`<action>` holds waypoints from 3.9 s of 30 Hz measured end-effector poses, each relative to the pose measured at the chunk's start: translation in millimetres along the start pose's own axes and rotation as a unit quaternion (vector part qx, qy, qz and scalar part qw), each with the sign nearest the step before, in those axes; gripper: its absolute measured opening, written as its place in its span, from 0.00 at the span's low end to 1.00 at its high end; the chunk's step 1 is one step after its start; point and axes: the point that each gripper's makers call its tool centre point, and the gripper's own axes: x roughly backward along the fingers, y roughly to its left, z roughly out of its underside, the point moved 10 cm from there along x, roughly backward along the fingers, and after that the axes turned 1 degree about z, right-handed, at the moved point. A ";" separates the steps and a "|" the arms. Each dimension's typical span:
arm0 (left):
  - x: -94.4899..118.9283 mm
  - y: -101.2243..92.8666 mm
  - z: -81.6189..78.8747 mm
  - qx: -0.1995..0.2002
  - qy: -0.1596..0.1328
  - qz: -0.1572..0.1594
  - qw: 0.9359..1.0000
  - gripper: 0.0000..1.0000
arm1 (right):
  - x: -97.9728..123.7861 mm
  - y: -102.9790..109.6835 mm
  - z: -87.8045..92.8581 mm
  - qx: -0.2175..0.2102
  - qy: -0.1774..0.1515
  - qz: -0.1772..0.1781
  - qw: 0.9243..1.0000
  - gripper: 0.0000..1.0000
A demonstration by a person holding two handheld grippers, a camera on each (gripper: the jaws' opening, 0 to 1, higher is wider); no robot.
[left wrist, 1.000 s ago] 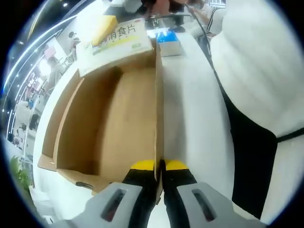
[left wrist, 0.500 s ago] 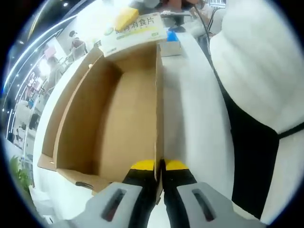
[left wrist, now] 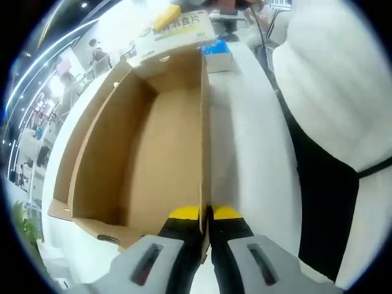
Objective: Operate the shoe box by opening the lid, removing the specified soft item, and placing it in the target area until the item is outside and the box remains undamaged.
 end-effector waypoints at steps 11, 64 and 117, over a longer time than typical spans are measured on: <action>0.5 -0.3 0.3 0.002 0.000 -0.001 1.000 0.03 | 17.8 -9.2 0.3 -0.006 -0.019 0.023 1.000 0.20; 0.4 -0.3 -0.7 0.010 0.004 0.002 1.000 0.03 | 101.7 -46.3 -29.4 0.110 -0.045 0.209 0.971 0.20; 0.1 -0.8 -0.6 0.012 0.006 0.000 1.000 0.03 | 153.3 -94.9 -42.3 0.139 -0.077 0.309 0.938 0.20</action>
